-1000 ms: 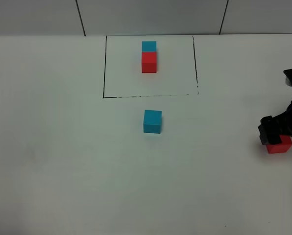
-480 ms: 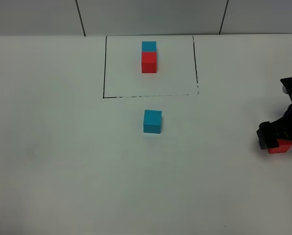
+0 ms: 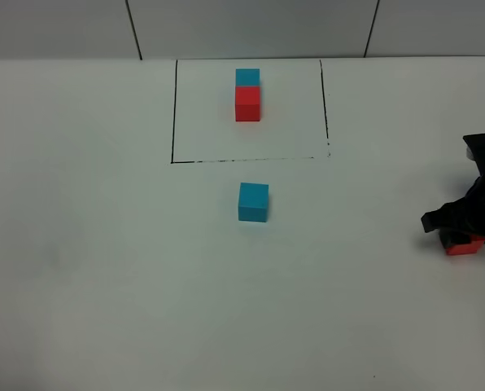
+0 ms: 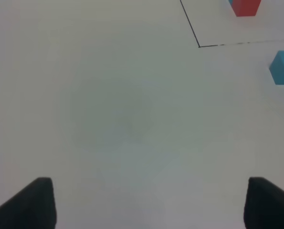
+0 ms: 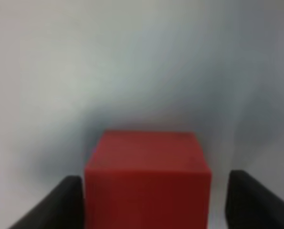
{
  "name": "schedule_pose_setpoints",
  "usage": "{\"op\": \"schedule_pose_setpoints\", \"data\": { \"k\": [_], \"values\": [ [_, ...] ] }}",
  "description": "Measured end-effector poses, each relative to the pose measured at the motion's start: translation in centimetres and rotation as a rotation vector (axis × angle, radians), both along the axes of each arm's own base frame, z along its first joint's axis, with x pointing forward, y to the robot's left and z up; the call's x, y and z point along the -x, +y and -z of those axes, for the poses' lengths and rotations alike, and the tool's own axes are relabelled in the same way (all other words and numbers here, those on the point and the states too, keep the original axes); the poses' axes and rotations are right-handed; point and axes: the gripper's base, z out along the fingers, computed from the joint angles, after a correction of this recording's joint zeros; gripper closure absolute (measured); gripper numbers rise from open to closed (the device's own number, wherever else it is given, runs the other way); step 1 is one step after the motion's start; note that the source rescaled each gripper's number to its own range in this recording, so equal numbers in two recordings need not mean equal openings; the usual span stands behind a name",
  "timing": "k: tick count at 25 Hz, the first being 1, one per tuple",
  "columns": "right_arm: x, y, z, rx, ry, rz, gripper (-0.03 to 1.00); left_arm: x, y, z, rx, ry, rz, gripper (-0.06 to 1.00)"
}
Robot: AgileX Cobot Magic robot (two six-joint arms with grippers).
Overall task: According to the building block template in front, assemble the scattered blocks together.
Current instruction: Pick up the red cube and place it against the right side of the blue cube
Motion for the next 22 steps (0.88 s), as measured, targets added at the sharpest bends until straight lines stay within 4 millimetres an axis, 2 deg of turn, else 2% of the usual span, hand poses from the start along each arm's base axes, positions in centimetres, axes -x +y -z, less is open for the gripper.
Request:
{"op": "schedule_pose_setpoints", "data": {
  "k": [1,7,10,13,16,19,22],
  "values": [
    [0.0,0.0,0.0,-0.001,0.000,0.002,0.97,0.0,0.0,0.0,0.000,0.000,0.000,0.08],
    [-0.4,0.2,-0.5,0.003,0.012,-0.034,0.95,0.0,0.0,0.0,0.000,0.000,0.000,0.08],
    [-1.7,1.8,-2.1,0.025,0.030,-0.206,0.95,0.0,0.0,0.0,0.000,0.000,0.000,0.08],
    [-3.0,5.0,-4.0,0.081,0.009,-0.526,0.95,0.0,0.0,0.0,0.000,0.000,0.000,0.08],
    [-4.2,9.4,-5.5,0.149,-0.050,-0.901,0.95,0.0,0.0,0.0,0.000,0.000,0.000,0.08],
    [-5.4,13.5,-5.8,0.169,-0.056,-1.110,0.95,0.0,0.0,0.0,0.000,0.000,0.000,0.08],
    [-6.6,16.5,-5.2,0.174,-0.019,-1.209,0.95,0.0,0.0,0.0,0.000,0.000,0.000,0.08]
  ]
}}
